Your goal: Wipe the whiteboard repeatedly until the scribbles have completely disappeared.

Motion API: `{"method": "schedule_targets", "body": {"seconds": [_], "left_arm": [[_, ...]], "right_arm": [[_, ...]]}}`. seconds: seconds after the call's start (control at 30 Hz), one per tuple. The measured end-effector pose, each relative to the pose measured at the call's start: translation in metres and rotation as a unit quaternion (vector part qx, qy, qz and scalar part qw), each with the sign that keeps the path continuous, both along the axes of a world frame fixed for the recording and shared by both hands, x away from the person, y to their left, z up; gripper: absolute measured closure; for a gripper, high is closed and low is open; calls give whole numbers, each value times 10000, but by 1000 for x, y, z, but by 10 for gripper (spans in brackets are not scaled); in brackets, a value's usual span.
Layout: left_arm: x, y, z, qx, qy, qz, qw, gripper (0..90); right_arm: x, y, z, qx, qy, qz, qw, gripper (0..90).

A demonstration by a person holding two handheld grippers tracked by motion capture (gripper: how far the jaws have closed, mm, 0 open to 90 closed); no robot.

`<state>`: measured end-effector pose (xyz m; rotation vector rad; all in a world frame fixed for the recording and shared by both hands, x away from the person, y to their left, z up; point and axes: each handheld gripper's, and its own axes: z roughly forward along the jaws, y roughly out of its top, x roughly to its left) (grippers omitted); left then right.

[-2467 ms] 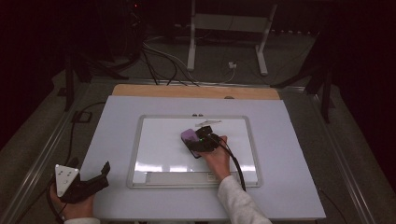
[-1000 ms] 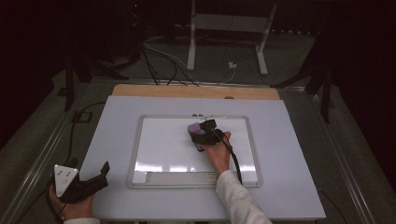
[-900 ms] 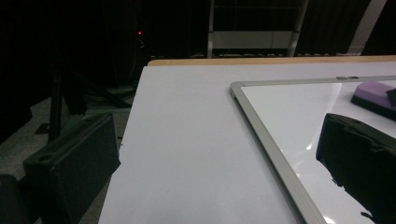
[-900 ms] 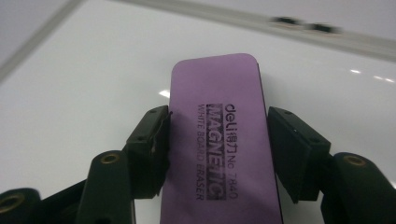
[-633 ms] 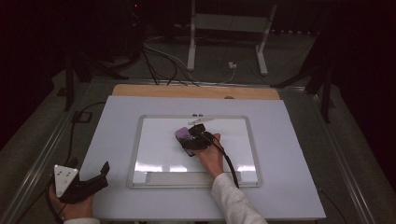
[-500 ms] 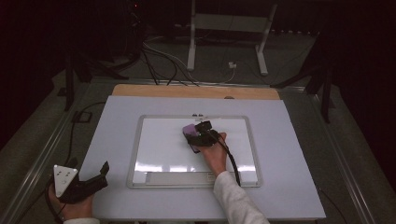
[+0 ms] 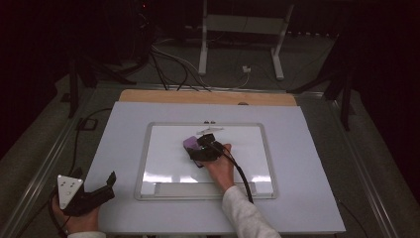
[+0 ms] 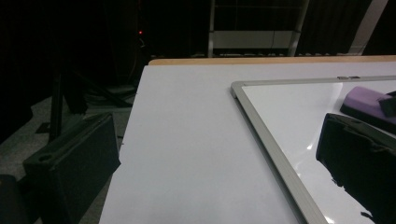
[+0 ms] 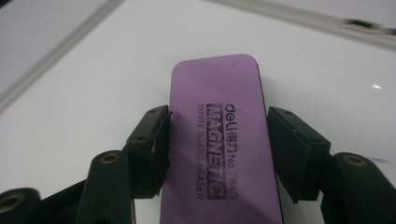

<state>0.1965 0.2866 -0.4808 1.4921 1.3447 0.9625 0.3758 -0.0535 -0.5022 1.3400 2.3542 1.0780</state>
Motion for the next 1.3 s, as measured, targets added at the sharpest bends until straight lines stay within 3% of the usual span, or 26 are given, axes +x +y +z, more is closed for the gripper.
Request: {"method": "schedule_targets", "body": {"seconds": [0.07, 0.17, 0.33, 0.43, 0.6, 1.3], "left_arm": [[0, 0, 0, -5, -3, 0, 10000, 2], [0, 0, 0, -5, -11, 4, 10000, 2], [0, 0, 0, 8, 11, -1, 10000, 2], [-1, 0, 0, 9, 1, 0, 10000, 2], [-1, -1, 0, 26, 7, 4, 10000, 2], [0, -1, 0, 40, 25, 1, 10000, 2]], "right_arm": [[-4, 6, 0, 9, 12, 178, 9998, 417], [-5, 5, 0, 43, 42, 216, 9997, 417], [-2, -12, 1, -34, 41, -166, 9998, 417], [2, -28, 1, -5, 65, -494, 9988, 417], [4, -52, 2, -82, 36, -809, 9967, 417], [-4, -102, 5, -180, 122, -1199, 9925, 415]]}}
